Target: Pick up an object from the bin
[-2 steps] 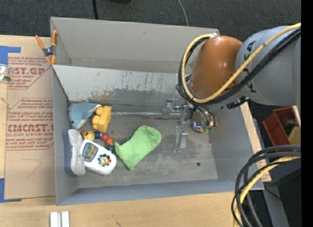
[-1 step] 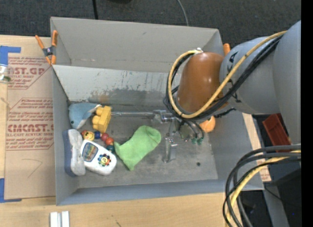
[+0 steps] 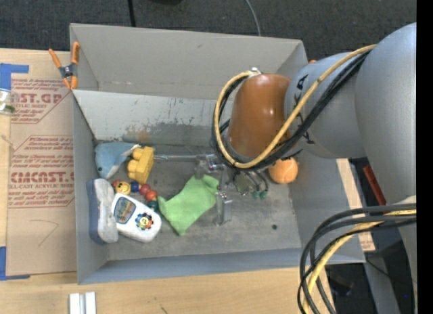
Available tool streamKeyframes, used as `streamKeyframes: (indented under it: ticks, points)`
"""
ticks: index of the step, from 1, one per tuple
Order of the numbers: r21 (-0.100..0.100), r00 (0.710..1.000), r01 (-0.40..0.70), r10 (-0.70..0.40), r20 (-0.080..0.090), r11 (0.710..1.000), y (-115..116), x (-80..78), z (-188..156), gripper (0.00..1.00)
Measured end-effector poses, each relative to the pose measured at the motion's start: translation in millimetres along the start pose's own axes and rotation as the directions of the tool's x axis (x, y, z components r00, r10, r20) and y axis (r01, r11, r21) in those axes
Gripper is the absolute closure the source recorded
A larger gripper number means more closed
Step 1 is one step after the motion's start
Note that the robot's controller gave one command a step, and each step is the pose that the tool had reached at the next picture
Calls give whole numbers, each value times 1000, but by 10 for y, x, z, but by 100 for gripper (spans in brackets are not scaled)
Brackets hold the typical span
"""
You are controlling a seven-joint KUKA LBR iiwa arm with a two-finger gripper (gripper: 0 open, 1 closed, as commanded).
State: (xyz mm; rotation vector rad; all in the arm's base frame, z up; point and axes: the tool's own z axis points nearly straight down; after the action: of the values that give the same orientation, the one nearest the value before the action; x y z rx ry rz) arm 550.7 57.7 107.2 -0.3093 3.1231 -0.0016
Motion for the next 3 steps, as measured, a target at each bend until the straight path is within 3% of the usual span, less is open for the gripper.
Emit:
streamKeyframes:
  ticks: [1,2,3]
  points:
    - [0,999,39,-39,10,999,155,37,71,0]
    - [0,992,128,-128,2,992,389,-20,375,100]
    - [0,992,128,-128,2,992,388,-20,375,100]
